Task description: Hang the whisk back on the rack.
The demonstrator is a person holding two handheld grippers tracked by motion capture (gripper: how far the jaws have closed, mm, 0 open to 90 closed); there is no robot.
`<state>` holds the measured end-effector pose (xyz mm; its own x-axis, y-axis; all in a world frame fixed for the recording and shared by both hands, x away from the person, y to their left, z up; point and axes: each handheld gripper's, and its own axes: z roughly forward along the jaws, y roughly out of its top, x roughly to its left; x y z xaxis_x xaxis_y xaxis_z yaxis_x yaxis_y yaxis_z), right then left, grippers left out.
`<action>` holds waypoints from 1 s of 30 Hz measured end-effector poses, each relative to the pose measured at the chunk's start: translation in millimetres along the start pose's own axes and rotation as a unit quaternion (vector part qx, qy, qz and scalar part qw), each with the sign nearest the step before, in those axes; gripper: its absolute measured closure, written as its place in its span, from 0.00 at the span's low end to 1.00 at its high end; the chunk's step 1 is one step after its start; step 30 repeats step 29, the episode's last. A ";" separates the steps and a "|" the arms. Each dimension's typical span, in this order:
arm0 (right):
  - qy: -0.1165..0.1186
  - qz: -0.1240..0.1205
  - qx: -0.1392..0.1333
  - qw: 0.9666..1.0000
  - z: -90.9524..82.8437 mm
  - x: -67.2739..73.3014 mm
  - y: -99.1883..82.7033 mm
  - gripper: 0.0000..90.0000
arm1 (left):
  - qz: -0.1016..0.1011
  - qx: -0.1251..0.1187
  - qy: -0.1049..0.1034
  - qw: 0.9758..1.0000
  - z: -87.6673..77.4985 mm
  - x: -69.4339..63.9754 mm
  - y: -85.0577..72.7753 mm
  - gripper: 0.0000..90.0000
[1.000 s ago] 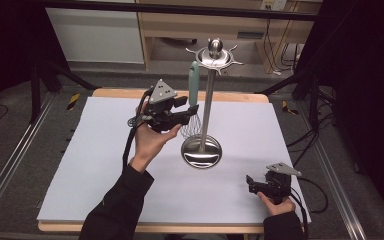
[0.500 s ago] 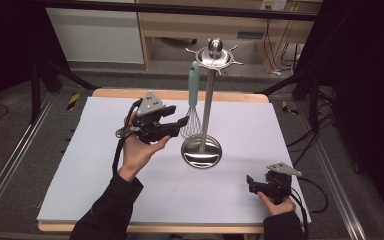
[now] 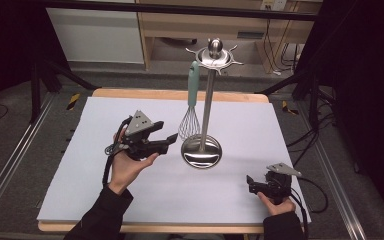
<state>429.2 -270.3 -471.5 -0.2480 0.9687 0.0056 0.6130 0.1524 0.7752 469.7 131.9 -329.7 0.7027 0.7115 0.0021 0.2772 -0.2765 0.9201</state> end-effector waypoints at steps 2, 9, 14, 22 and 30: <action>0.000 0.001 0.002 1.000 0.2 0.1 -0.1 0.09 | -0.001 0.006 0.002 1.000 -1.1 1.2 -6.9 0.41; 0.000 0.004 -0.001 1.000 -1.4 -1.7 -1.2 0.08 | -0.008 0.026 0.013 1.000 -4.8 9.2 -37.4 0.39; -0.004 0.007 0.003 1.000 -0.9 -2.3 -2.3 0.07 | -0.013 0.046 0.024 0.999 -9.2 19.3 -61.0 0.37; -0.020 -0.002 0.012 1.000 1.8 -5.3 -3.7 0.07 | -0.039 0.075 0.058 0.995 -19.5 40.4 -98.9 0.34; -0.022 0.002 0.019 1.000 3.7 -8.9 -5.7 0.07 | -0.074 0.085 0.088 0.990 -27.8 59.2 -129.6 0.33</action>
